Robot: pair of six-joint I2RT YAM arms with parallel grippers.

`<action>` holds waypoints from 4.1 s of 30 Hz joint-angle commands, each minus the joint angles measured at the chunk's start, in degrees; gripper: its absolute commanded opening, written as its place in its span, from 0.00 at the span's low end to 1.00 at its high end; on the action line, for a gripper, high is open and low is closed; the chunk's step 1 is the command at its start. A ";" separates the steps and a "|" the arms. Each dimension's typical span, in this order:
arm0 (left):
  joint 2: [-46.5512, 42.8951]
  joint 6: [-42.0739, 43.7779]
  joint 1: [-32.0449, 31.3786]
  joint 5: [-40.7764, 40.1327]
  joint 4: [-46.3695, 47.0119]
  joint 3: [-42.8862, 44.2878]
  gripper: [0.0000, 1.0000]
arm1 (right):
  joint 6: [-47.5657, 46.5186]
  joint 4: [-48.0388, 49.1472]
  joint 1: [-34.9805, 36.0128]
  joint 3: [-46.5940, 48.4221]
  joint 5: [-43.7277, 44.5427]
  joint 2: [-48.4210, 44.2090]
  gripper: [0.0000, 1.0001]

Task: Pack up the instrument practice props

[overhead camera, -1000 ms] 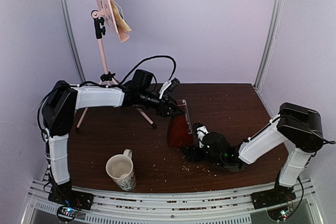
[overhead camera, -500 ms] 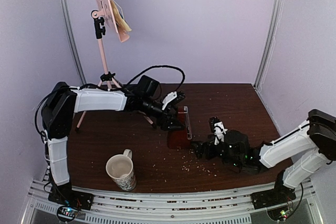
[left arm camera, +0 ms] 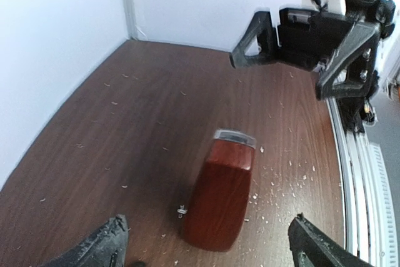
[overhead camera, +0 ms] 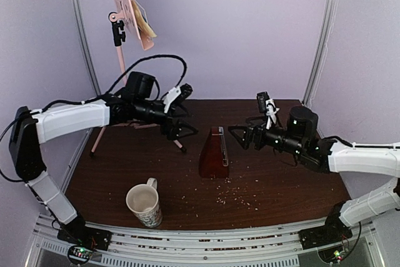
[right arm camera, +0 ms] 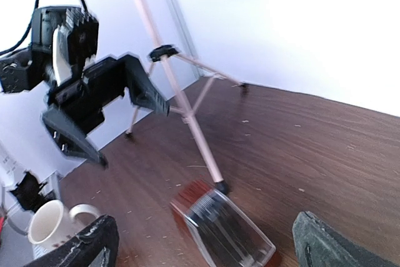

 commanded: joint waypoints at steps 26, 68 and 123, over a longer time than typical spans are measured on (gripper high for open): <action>-22.39 -19.14 29.44 5.82 13.67 -25.31 0.95 | -19.53 -23.47 -6.43 28.30 -32.30 30.77 0.82; -11.25 -52.27 18.49 -25.95 39.91 -31.00 0.86 | 5.13 -24.51 -16.05 9.06 40.20 9.18 0.94; 7.63 -28.76 4.84 16.01 29.72 -12.78 0.00 | 3.48 -19.10 -4.58 6.60 11.50 -10.46 0.97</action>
